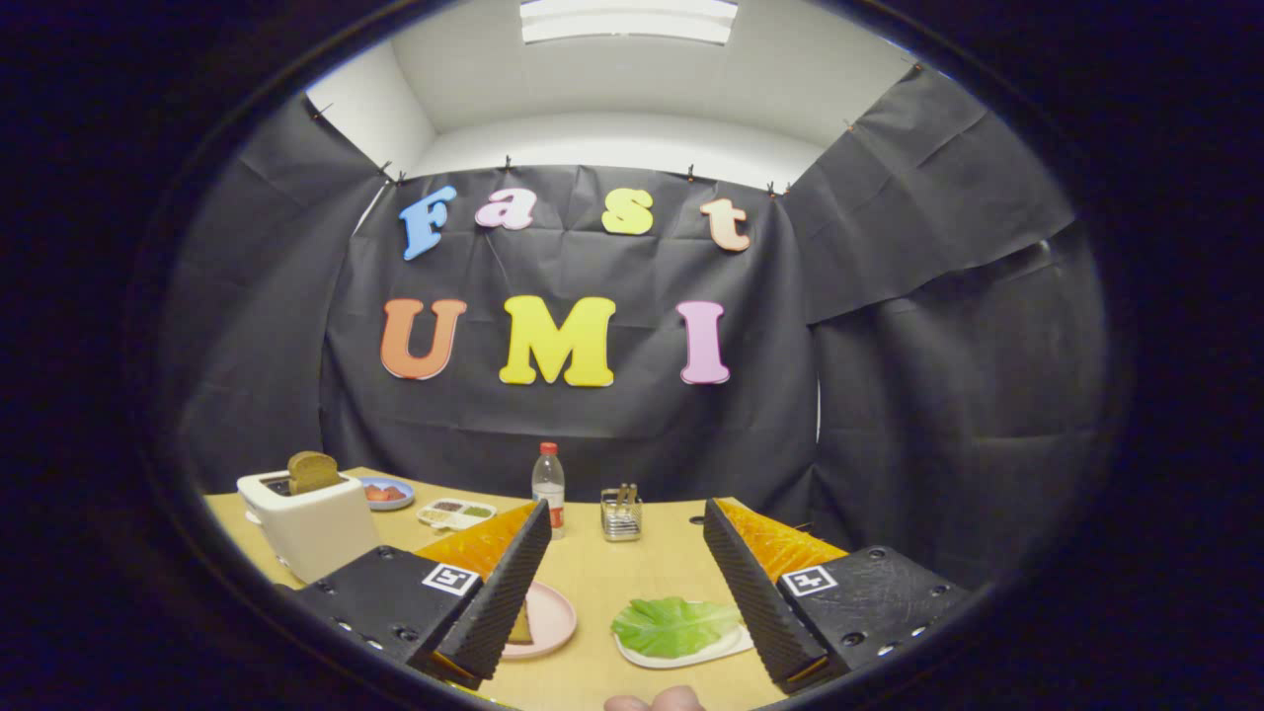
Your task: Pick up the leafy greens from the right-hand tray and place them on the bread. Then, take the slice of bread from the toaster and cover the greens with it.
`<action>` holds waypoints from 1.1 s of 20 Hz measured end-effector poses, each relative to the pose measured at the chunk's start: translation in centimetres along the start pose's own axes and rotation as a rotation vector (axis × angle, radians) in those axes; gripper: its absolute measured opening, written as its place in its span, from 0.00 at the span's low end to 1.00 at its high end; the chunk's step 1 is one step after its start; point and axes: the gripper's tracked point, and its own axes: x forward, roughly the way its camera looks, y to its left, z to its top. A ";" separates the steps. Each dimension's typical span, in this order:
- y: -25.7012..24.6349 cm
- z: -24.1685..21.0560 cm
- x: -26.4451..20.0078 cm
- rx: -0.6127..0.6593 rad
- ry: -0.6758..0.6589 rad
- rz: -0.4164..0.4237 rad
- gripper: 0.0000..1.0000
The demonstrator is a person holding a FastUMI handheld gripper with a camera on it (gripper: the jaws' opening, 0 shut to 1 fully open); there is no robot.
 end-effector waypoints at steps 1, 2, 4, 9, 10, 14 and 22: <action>-1.3 -0.7 0.5 0.010 0.030 0.001 0.95; -2.5 -1.5 1.1 0.034 0.062 0.005 0.95; -4.8 -3.8 2.7 0.069 0.136 0.004 0.95; -8.1 -12.0 6.6 0.302 0.410 0.032 0.95; -8.9 -13.7 7.5 0.344 0.456 0.018 0.96; -10.0 -18.6 9.3 0.470 0.591 -0.008 0.96; -10.9 -21.9 11.7 0.586 0.657 -0.036 0.96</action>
